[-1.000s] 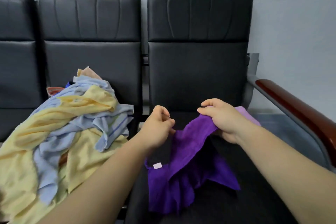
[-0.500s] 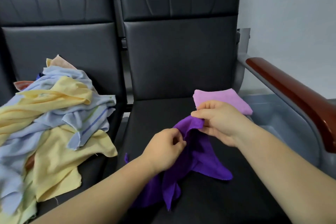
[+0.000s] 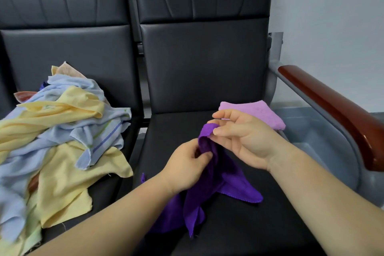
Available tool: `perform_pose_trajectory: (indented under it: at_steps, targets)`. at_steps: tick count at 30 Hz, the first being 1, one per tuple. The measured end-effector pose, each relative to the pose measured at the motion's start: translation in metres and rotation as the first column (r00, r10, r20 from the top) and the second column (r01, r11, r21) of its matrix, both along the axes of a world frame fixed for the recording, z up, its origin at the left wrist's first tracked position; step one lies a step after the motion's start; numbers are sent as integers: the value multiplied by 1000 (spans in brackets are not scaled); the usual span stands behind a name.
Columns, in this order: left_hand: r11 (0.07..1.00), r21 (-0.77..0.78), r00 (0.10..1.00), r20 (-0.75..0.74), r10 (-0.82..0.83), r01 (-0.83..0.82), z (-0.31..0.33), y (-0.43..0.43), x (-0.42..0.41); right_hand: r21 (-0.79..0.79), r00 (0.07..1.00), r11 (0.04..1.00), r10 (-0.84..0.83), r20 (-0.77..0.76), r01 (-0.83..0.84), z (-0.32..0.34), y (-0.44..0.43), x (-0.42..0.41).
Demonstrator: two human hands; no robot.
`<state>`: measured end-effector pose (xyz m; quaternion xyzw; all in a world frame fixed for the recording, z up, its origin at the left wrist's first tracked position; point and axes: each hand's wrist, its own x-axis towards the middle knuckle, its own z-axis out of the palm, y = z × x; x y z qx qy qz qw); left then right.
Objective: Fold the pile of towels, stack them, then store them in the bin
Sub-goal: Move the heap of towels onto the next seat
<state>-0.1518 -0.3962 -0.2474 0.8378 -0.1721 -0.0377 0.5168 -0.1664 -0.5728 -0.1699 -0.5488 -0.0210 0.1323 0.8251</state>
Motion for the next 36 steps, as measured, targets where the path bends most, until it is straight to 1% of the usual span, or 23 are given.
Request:
perform_pose_trajectory:
  at_steps: [1,2,3,4,5,7,9,13,16,17,18,19,20,22,23,24,26,27,29,33,36]
  targets:
    - [999,-40,999,-33,-16,15,1,3,2,-60,1000,998,-1,29,3,-1,-2,0]
    - [994,-100,994,-99,-51,41,4,7,4,-169,997,985,-13,73,25,-3,-5,1]
    - [981,-187,978,-187,-90,55,7,12,5,-314,991,947,-27,131,67,-6,-8,2]
    - [962,-268,954,-275,-119,43,11,17,8,-460,981,880,-31,191,117,-9,-11,3]
    - [950,-313,934,-335,-120,10,15,23,10,-580,971,798,-27,237,164,-11,-13,4]
    - [950,-308,929,-363,-71,-48,21,33,16,-741,954,630,2,298,230,-12,-17,6]
    - [959,-277,941,-336,-35,-63,25,40,21,-818,941,507,38,335,271,-13,-20,8]
    - [983,-175,977,-211,24,-62,35,46,25,-880,936,410,143,322,241,-17,-20,8]
    - [990,-119,983,-175,50,-72,39,51,27,-912,919,313,204,338,266,-21,-16,8]
    - [992,-110,984,-172,49,-68,40,53,27,-910,909,300,215,358,287,-22,-15,9]
    - [991,-116,984,-174,39,-60,41,55,27,-900,903,316,208,375,300,-22,-14,9]
    - [990,-133,984,-178,23,-47,44,56,26,-884,912,366,175,371,289,-22,-14,11]
    - [989,-146,983,-185,6,-34,47,58,26,-855,935,455,116,334,249,-22,-14,12]
    - [992,-125,977,-207,-46,21,54,66,26,-714,982,686,-4,187,139,-20,-16,14]
    - [994,-84,972,-221,-81,64,58,71,27,-634,993,767,-35,113,100,-19,-17,14]
    - [993,-28,964,-238,-115,112,60,75,27,-576,997,813,-55,63,81,-19,-18,15]
    - [978,110,951,-275,-143,179,63,85,29,-506,995,858,-97,7,87,-19,-20,16]
    - [967,173,950,-284,-130,184,63,89,31,-481,992,871,-124,-14,102,-20,-21,17]
    - [955,262,960,-271,-68,142,64,99,35,-439,982,886,-185,-42,148,-22,-24,20]
    - [946,320,963,-265,48,41,68,122,42,-348,959,910,-271,-87,225,-25,-30,27]
    - [951,301,955,-252,154,-74,71,138,46,-250,937,922,-332,-111,297,-29,-31,32]
